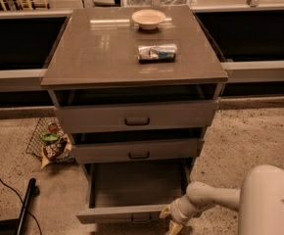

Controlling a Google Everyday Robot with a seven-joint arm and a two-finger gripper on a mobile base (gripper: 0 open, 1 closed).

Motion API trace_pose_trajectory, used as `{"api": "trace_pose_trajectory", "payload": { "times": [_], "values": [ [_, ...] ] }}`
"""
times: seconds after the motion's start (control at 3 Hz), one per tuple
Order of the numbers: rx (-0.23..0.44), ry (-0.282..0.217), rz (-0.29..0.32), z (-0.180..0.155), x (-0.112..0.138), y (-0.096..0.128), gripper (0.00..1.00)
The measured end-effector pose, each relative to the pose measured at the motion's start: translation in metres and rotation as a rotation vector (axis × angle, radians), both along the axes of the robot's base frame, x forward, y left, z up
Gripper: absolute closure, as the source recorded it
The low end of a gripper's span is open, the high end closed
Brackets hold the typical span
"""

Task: Close bottom drawer

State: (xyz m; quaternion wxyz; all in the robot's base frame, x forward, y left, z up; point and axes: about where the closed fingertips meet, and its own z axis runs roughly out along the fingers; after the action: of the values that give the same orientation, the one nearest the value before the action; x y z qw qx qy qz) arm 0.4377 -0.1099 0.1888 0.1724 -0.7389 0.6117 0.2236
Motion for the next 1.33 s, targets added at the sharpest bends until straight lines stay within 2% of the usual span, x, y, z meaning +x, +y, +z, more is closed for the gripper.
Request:
{"api": "trace_pose_trajectory", "payload": {
  "times": [0.33,0.67,1.0,1.33],
  "values": [
    [0.0,0.0,0.0,0.0,0.0,0.0,0.0],
    [0.0,0.0,0.0,0.0,0.0,0.0,0.0],
    [-0.013,-0.018,-0.011,-0.01,0.015,-0.005,0.19],
    [-0.03,-0.067,-0.017,-0.014,0.046,-0.013,0.42]
  ]
}}
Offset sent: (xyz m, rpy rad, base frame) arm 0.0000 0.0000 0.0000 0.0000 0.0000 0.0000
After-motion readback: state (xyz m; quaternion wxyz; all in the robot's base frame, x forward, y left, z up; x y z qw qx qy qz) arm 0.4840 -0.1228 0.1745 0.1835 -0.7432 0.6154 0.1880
